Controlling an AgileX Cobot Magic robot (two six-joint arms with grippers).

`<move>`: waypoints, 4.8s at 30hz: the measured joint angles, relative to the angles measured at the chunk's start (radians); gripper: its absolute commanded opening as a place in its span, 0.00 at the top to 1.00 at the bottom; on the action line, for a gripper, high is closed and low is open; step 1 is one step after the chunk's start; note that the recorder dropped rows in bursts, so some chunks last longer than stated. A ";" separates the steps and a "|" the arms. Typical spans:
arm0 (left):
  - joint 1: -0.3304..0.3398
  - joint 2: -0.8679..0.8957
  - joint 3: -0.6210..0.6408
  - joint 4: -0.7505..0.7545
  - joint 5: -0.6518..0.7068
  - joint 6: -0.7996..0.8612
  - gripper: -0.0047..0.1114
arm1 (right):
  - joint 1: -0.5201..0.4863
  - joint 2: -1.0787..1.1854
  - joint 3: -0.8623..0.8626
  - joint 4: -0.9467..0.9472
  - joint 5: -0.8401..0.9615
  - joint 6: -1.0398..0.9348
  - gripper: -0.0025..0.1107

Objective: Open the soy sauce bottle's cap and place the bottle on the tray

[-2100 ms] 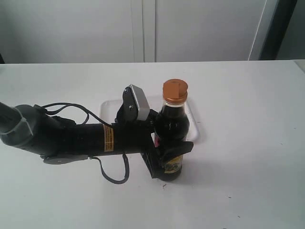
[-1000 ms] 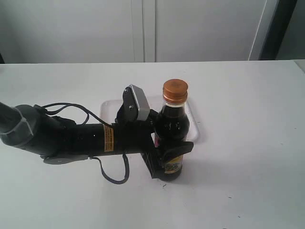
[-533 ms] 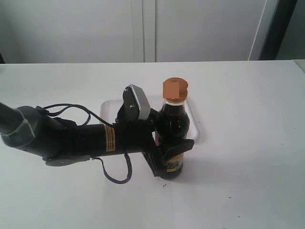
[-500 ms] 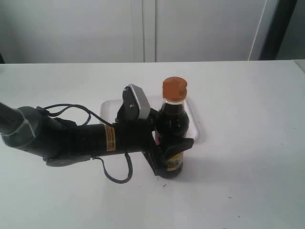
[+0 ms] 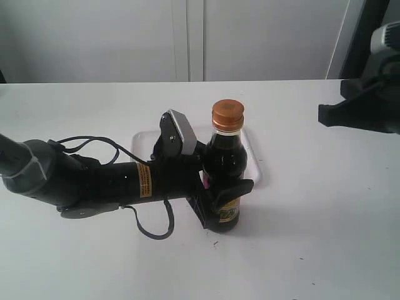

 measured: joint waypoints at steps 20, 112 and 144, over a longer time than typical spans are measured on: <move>-0.002 0.000 0.000 -0.020 0.004 0.020 0.96 | 0.000 0.192 0.196 0.000 -0.556 -0.037 0.98; -0.004 -0.002 0.000 -0.055 0.039 0.039 0.96 | 0.519 0.262 -0.009 0.802 -0.406 -1.545 0.98; -0.004 -0.004 0.000 -0.093 0.063 0.041 0.96 | 0.562 0.256 -0.060 0.973 -0.385 -1.668 0.98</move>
